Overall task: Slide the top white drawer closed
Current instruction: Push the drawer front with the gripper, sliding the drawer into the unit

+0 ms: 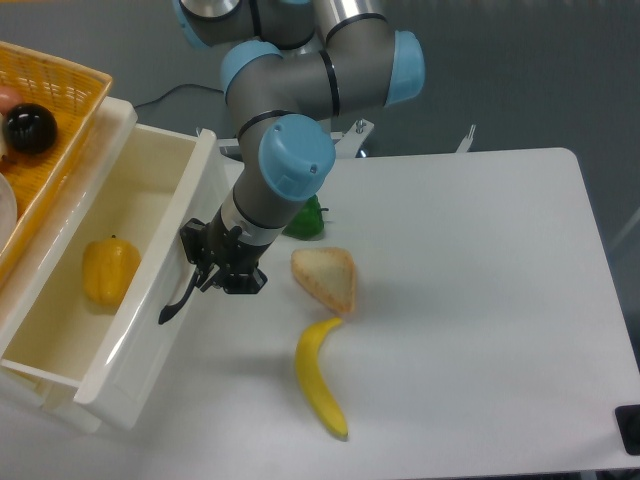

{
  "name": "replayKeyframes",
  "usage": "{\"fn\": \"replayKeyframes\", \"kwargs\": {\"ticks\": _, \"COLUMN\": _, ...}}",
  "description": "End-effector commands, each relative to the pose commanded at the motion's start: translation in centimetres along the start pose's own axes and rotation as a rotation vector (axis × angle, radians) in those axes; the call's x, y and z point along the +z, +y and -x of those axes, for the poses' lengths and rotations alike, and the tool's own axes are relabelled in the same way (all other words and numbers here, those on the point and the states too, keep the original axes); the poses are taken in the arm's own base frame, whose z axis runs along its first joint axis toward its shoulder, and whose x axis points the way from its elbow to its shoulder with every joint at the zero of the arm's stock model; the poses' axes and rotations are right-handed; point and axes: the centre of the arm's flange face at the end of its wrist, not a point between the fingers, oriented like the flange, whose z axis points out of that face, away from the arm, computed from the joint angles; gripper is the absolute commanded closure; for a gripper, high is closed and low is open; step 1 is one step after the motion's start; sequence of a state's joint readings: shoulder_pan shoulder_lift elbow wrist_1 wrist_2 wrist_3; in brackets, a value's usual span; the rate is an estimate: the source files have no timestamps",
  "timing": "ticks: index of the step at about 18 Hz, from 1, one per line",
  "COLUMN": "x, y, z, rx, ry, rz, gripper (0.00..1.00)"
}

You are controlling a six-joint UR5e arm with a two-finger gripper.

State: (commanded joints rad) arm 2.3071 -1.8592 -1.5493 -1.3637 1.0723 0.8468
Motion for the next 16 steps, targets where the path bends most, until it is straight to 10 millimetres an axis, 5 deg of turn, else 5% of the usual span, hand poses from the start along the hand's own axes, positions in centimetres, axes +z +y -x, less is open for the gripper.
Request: {"fn": "replayKeyframes", "kwargs": {"ticks": 16, "x": 1.1, "y": -1.2, "z": -3.3, "rx": 0.027, "ry": 0.025, "rz": 0.023, "gripper": 0.83}}
